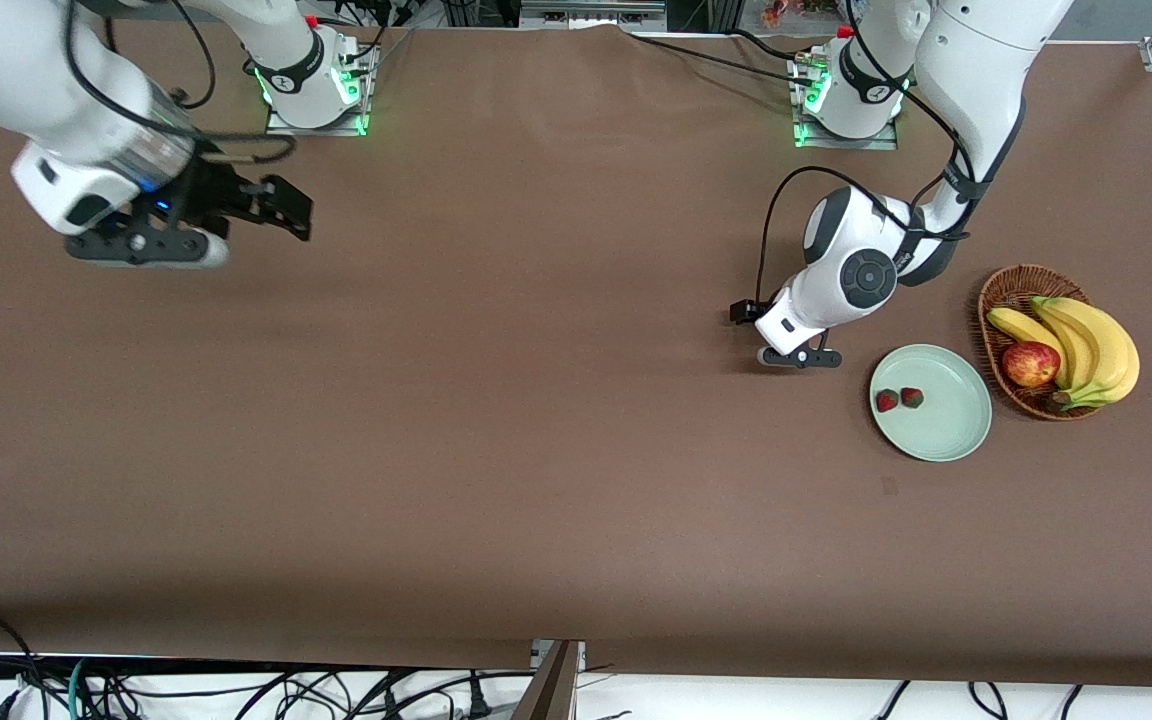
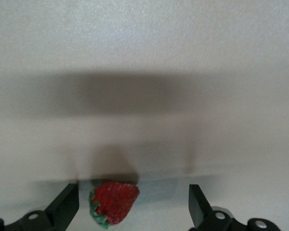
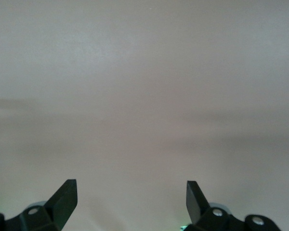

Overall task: Collect all strawberries into plate
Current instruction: 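Carry the strawberry to the green plate and open the left gripper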

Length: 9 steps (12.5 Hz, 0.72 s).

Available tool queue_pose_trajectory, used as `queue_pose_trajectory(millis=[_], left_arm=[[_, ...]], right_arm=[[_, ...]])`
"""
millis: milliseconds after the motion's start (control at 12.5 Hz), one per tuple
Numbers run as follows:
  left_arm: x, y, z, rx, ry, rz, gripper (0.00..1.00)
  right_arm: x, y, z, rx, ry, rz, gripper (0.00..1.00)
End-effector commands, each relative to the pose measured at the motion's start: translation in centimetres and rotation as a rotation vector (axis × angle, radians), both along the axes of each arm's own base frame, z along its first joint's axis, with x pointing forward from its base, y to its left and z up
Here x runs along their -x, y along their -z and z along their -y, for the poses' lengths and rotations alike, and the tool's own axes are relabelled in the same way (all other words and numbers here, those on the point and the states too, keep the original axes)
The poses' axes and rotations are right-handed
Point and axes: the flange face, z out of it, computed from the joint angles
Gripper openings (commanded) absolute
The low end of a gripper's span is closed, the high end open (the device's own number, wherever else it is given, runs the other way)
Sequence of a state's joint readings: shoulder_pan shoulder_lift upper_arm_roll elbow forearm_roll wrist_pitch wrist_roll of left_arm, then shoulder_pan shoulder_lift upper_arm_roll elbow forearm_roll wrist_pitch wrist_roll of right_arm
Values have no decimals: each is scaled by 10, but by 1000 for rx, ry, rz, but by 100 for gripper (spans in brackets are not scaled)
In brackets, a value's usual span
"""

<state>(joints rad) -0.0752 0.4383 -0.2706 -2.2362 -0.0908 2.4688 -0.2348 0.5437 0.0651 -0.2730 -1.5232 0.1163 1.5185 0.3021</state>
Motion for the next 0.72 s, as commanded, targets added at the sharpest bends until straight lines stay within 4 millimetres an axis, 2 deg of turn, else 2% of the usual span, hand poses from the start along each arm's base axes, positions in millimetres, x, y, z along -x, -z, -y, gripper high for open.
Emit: queue_pose_trajectory(millis=[0, 80, 160, 480, 560, 640], left_arm=[[10, -11, -5, -27, 11, 5, 99], [10, -13, -5, -27, 9, 8, 87], [10, -12, -6, -28, 6, 6, 69], [10, -12, -6, -28, 4, 6, 57], [10, -12, -5, -28, 5, 6, 50], [10, -12, -5, -28, 6, 6, 37]], right_arm=[[15, -2, 42, -5, -57, 4, 100], [12, -3, 51, 3, -78, 16, 100], [10, -4, 57, 25, -84, 25, 100], [7, -2, 59, 81, -131, 54, 100], [5, -2, 64, 86, -136, 58, 100], [1, 0, 66, 104, -152, 67, 100]])
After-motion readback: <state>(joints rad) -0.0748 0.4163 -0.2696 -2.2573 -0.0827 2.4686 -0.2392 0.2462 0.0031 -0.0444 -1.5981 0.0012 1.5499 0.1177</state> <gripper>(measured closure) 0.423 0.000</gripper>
